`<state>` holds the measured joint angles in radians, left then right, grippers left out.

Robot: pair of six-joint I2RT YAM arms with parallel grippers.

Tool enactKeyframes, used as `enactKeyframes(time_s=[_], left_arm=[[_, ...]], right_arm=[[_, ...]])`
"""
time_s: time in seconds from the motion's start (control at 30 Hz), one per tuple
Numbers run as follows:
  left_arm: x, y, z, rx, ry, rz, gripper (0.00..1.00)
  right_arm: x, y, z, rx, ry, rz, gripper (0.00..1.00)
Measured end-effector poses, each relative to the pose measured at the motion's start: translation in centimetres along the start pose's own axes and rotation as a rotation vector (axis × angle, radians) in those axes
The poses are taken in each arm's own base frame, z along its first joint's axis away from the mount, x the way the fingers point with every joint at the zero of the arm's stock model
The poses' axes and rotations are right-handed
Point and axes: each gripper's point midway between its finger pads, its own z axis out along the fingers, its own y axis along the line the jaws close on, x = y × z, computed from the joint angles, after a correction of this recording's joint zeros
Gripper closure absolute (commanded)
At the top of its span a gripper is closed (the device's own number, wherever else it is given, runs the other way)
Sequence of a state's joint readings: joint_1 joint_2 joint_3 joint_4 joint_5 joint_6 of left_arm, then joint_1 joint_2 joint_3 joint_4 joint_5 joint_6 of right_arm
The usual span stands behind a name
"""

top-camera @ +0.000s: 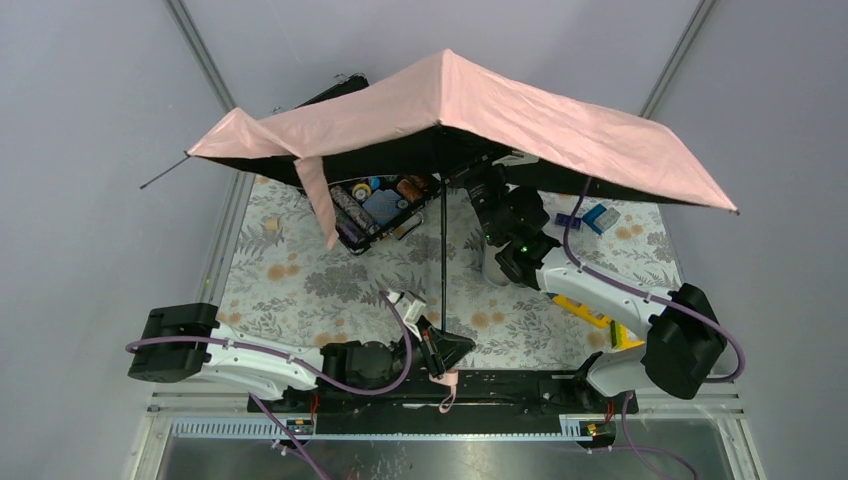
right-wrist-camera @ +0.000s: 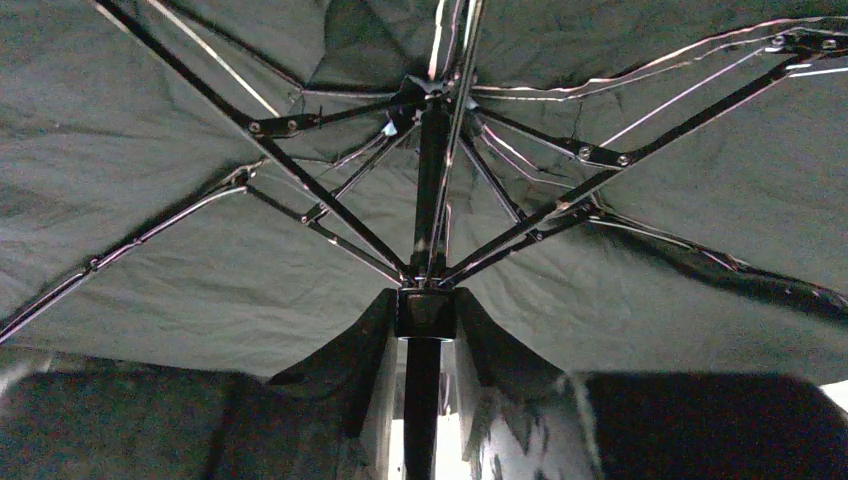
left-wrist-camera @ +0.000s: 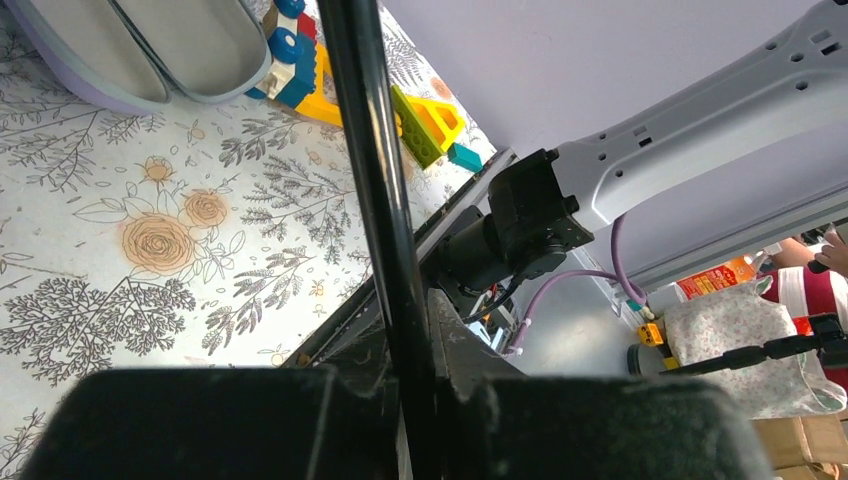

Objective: Open the umbrella

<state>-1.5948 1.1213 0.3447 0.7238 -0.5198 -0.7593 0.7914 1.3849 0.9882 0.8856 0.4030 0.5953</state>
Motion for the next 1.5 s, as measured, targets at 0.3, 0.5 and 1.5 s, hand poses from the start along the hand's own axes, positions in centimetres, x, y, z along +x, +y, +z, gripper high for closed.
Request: enactKeyframes(time_s=[0.3, 0.5, 1.5], left_arm=[[-1.8, -1.7, 0.4, 0.03, -0.053, 0.021, 1.0], [-3.8, -3.6, 0.6, 0.073, -0.101, 0.026, 1.0], [-5.0, -4.5, 2.7, 0.001, -0.157, 0.009, 1.0]], right_arm=[[-3.0, 2.4, 2.7, -0.013, -0.113, -0.07, 1.0], [-5.6, 4.7, 4.1, -0.039, -0.176, -0.109, 1.0], [-4.4, 3.9, 7.8, 0.063, -0.152, -0.26, 1.0]])
